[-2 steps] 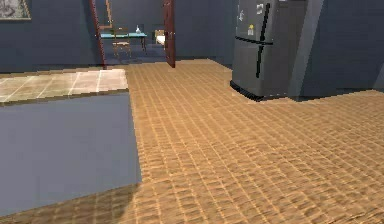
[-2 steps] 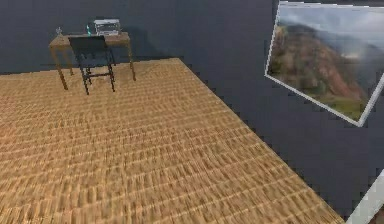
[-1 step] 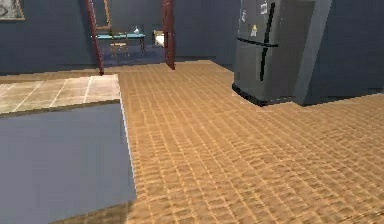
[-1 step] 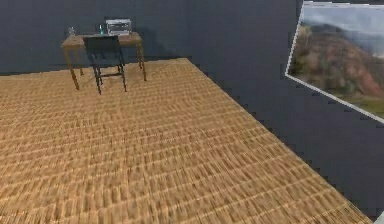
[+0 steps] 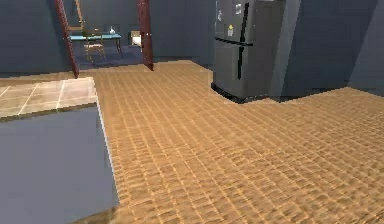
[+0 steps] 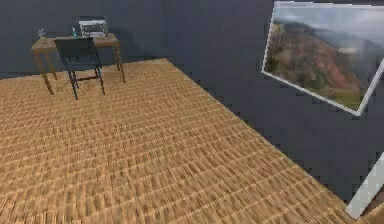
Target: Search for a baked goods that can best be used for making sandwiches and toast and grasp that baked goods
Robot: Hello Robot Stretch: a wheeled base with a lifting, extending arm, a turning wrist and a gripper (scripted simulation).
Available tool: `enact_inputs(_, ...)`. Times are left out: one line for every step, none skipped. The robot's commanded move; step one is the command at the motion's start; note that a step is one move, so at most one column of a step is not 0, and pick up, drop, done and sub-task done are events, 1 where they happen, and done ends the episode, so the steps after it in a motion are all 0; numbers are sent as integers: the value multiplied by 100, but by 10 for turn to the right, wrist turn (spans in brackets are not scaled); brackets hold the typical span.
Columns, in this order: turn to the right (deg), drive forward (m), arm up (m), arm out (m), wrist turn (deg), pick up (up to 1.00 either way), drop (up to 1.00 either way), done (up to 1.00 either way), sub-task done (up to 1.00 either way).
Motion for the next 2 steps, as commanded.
enact_inputs(0,100,0,0,0,0,0,0,0)
enact_inputs(30,0,0,0,0,0,0,0,0)
